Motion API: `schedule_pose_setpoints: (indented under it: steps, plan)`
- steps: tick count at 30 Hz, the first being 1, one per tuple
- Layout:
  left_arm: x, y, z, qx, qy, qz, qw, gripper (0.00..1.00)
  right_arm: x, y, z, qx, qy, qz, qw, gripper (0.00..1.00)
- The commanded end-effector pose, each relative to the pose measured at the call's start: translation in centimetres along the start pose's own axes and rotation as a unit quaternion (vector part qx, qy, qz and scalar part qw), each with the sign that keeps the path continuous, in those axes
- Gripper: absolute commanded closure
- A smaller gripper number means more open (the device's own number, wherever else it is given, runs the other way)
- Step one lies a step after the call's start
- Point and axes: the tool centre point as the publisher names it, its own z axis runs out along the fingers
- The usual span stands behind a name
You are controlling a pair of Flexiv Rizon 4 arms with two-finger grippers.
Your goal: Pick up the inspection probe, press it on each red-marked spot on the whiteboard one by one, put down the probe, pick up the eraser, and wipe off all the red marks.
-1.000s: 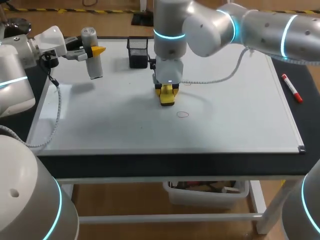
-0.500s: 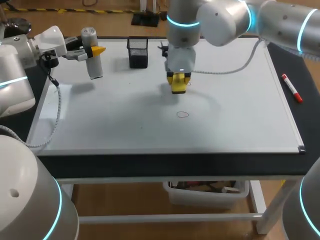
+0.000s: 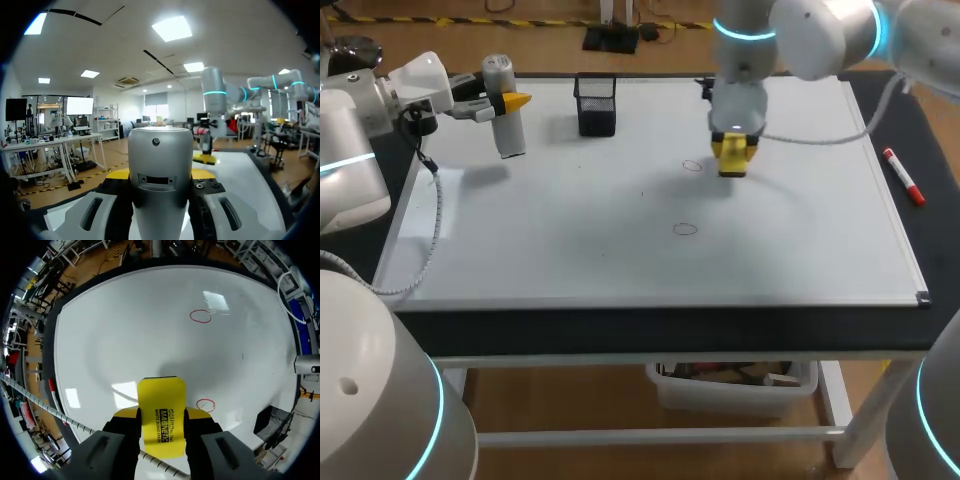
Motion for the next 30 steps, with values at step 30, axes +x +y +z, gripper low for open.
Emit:
schedule_pose_setpoints:
  steps: [30]
  plan:
    - [-0.1, 0.0, 0.0, 0.002, 0.001, 0.001, 1.000, 1.00, 12.1, -1.7, 0.6, -0.006, -0.018, 0.141, 0.990, 1.00]
